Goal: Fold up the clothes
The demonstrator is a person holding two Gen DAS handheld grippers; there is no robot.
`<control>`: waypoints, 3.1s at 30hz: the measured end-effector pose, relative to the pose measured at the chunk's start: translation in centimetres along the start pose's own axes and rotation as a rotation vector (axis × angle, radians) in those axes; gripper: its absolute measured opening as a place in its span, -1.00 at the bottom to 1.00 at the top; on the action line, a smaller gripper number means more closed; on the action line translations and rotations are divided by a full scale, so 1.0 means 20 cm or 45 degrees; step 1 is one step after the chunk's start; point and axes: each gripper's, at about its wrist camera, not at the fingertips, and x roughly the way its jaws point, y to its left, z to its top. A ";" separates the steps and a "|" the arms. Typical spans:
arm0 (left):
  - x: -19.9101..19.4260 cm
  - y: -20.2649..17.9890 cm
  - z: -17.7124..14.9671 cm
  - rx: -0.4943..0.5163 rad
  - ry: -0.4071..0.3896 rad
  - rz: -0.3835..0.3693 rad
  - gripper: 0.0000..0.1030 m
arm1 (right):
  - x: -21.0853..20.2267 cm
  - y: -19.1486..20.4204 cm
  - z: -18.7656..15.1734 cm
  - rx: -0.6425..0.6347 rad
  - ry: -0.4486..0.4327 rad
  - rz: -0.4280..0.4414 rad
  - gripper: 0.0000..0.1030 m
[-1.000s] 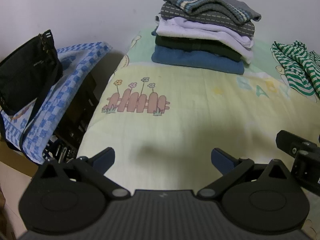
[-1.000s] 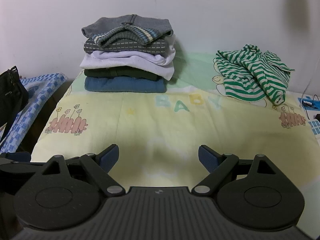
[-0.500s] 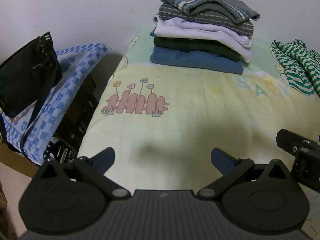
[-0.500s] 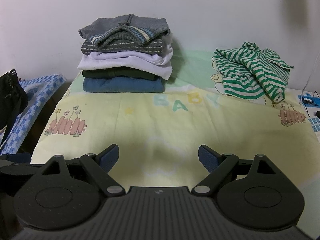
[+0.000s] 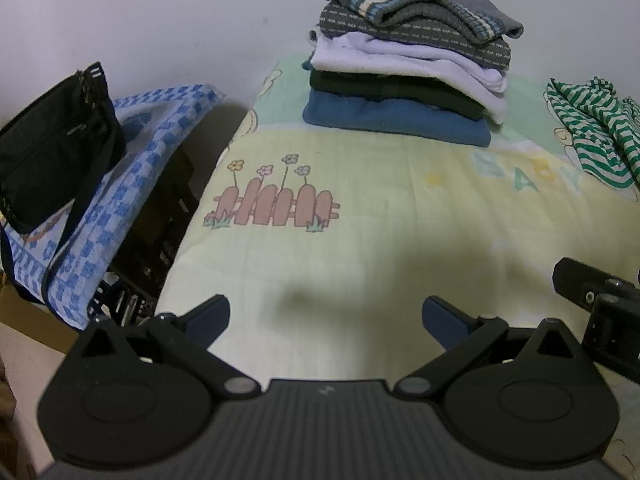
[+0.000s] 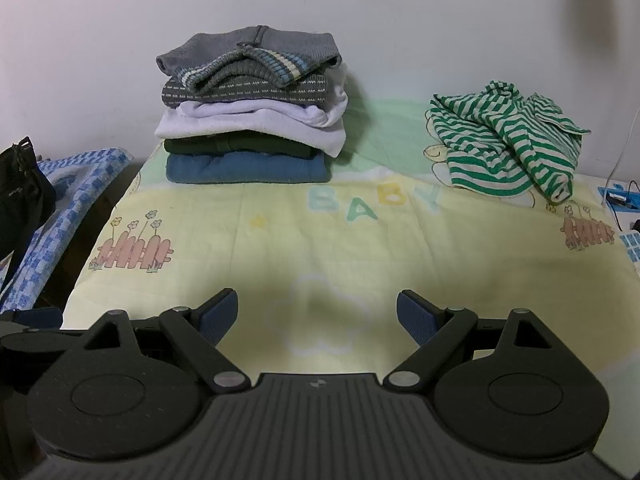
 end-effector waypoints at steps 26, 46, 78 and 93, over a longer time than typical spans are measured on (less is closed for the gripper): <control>-0.01 0.00 -0.01 0.010 0.001 -0.009 0.99 | -0.02 -0.01 -0.01 0.004 -0.010 -0.007 0.73; 0.00 0.00 0.00 0.010 -0.003 0.006 0.99 | 0.00 -0.03 -0.01 0.004 0.002 -0.027 0.73; -0.09 0.01 0.03 0.010 -0.046 -0.012 0.99 | -0.06 -0.03 0.01 0.007 -0.036 -0.006 0.73; -0.08 0.00 0.04 0.029 -0.053 0.004 0.99 | -0.04 -0.03 0.01 0.017 -0.020 -0.002 0.73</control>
